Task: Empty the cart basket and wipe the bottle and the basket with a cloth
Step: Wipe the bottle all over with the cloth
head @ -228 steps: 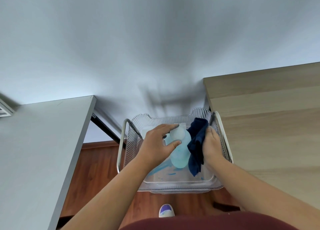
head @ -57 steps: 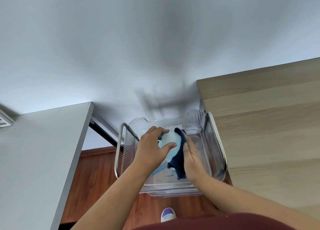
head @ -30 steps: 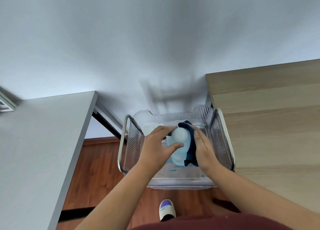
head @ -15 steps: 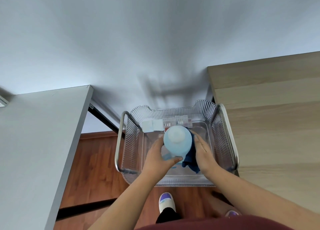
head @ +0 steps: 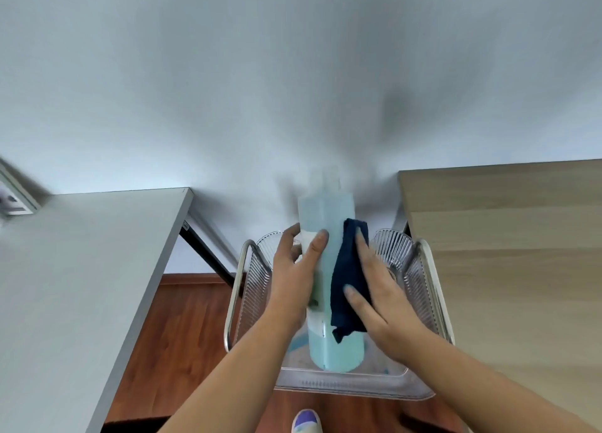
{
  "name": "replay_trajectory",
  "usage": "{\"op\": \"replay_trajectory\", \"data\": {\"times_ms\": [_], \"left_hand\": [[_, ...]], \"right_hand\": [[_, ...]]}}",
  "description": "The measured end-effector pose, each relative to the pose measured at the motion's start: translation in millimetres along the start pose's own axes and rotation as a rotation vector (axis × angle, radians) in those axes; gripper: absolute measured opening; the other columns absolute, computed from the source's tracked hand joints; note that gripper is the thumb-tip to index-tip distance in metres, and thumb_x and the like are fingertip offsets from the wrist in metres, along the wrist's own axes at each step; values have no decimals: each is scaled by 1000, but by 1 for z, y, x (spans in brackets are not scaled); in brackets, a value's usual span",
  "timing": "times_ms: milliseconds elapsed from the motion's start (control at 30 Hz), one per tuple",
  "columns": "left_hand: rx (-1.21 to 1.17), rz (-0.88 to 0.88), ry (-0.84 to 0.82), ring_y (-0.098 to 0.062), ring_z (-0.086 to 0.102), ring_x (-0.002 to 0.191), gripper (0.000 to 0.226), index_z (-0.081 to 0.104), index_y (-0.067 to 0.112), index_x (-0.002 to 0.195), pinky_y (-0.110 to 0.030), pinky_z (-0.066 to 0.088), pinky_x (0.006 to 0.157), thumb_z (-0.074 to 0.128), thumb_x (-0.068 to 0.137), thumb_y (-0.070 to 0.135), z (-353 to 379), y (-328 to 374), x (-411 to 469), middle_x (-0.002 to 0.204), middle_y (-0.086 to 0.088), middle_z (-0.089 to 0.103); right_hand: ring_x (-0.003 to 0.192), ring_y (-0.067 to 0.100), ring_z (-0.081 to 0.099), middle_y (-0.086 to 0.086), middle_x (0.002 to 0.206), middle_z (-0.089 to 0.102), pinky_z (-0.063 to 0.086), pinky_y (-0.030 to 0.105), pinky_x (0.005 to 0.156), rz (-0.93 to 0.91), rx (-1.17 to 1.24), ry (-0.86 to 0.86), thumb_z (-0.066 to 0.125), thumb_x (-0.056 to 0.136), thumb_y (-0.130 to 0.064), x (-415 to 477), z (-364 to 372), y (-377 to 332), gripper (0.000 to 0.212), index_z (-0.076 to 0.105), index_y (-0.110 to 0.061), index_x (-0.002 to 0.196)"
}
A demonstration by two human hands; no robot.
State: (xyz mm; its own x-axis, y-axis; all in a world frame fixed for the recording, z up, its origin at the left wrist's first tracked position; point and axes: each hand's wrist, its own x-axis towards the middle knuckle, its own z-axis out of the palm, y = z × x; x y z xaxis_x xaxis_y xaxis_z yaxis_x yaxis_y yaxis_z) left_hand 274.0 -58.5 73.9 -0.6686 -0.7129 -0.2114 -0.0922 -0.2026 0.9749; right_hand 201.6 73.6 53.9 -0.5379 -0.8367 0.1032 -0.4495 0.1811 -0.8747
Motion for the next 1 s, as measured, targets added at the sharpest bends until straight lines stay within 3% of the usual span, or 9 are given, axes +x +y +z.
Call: {"op": "replay_trajectory", "data": {"times_ms": [133, 233, 300, 400, 500, 700, 900, 967, 1000], "left_hand": [[-21, -91, -112, -12, 73, 80, 65, 47, 42, 110, -35, 60, 68, 60, 60, 81, 2, 34, -5, 88, 7, 75], [-132, -157, -328, -20, 68, 106, 48, 47, 39, 125, -48, 55, 90, 61, 82, 57, 1, 43, -15, 115, 3, 70], [-200, -165, -415, -29, 60, 118, 47, 45, 37, 134, -55, 46, 100, 58, 90, 45, 3, 42, -25, 130, -4, 63], [-278, -102, -399, -32, 56, 123, 51, 41, 35, 141, -58, 42, 103, 55, 93, 44, 8, 43, -31, 136, -7, 59], [-289, -14, -332, -27, 59, 120, 57, 33, 50, 140, -54, 46, 100, 58, 90, 44, 7, 54, -31, 134, 1, 61], [-233, 41, -278, -23, 63, 115, 47, 39, 50, 136, -48, 51, 97, 51, 91, 48, -1, 74, -35, 128, 1, 64], [-317, 6, -337, -26, 61, 118, 49, 39, 52, 136, -57, 47, 98, 54, 90, 49, 11, 73, -56, 132, 6, 62], [-343, 10, -336, -28, 62, 117, 47, 43, 49, 134, -58, 48, 96, 54, 89, 51, 11, 81, -57, 130, 4, 63], [-351, 1, -320, -27, 63, 115, 49, 46, 44, 134, -55, 50, 95, 54, 87, 53, 10, 86, -57, 128, 2, 65]], "right_hand": [[135, -19, 9, -16, 154, 13, 9, -2, 105, -77, 35, 122, 37, 93, -34, 10, -4, -25, 65, -2, -56, 140], [143, -7, 7, -15, 159, 9, 10, 14, 116, -77, 169, 204, 34, 93, -33, 29, -22, -43, 59, 4, -50, 142], [137, -19, 0, -15, 159, 1, 7, 0, 107, -100, 116, 223, 35, 93, -34, 38, -33, -56, 58, 9, -50, 142], [122, -34, 5, -12, 155, 4, 11, -13, 89, -163, 51, 241, 39, 92, -30, 41, -39, -72, 55, 16, -53, 137], [123, -23, 24, -7, 148, 19, 21, -8, 93, -218, 67, 269, 43, 91, -24, 31, -40, -82, 53, 26, -48, 134], [141, -10, 10, -23, 156, 10, 13, -2, 104, -264, 113, 101, 41, 91, -37, -11, -20, -72, 52, 27, -54, 139], [142, -1, 20, -16, 154, 24, 16, 35, 121, -112, 461, 135, 41, 99, -16, 29, -49, -98, 49, 29, -44, 137], [139, -3, 27, -17, 152, 29, 21, 28, 119, -93, 561, 93, 42, 95, -24, 25, -53, -106, 49, 30, -43, 138], [134, -9, 32, -21, 149, 33, 22, 15, 114, -98, 580, 79, 45, 93, -29, 16, -53, -108, 48, 32, -42, 138]]}}
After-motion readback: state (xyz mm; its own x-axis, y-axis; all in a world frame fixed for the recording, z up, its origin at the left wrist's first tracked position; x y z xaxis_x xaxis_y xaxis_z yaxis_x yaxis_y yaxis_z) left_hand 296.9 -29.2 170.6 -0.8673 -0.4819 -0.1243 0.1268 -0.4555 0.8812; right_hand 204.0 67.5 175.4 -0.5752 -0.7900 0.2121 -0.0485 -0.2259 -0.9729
